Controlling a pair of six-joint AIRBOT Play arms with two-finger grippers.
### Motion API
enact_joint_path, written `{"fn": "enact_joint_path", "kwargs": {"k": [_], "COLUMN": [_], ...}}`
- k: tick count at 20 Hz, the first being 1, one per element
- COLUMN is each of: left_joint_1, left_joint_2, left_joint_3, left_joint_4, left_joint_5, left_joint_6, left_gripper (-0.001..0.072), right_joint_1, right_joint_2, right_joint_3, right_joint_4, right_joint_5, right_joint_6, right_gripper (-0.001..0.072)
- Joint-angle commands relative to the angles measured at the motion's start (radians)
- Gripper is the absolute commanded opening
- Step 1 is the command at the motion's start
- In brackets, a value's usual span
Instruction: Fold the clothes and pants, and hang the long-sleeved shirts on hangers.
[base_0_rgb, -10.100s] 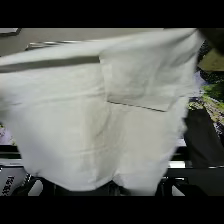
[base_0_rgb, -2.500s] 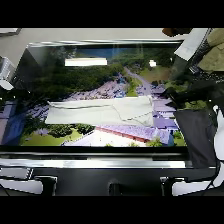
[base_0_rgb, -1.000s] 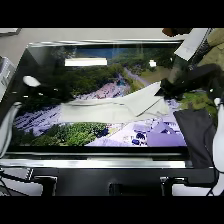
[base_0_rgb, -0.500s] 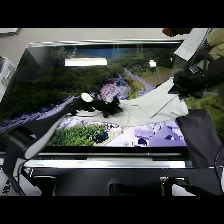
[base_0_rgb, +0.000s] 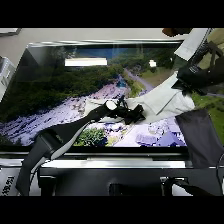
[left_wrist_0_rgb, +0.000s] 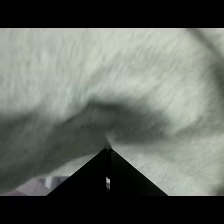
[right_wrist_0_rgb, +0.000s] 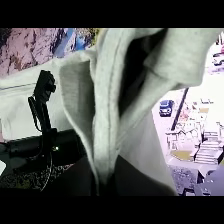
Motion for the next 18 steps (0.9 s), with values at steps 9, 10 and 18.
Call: {"fn": "enact_joint_path", "kwargs": {"k": [9, 10, 18], "left_joint_1": [0.283, 0.338, 0.753], "left_joint_2": [0.208, 0.258, 0.583], "left_joint_3": [0.048, 0.048, 0.048], "left_joint_4": [0.606, 0.747, 1.031], "left_joint_5": [-0.566, -0.659, -0.782], "left_joint_6": [-0.021, -0.021, -0.020], "left_gripper": [0.0013, 0.0013, 0.0015], "right_joint_1": [0.034, 0.070, 0.432], "right_joint_2": [-0.052, -0.056, -0.197], "right_joint_3": [0.012, 0.012, 0.012], "right_joint_4": [0.134, 0.130, 0.089], "right_joint_5": [0.105, 0.121, 0.293], "right_joint_6": [-0.004, -0.004, 0.114], "right_gripper": [0.0039, 0.0039, 0.0039]}}
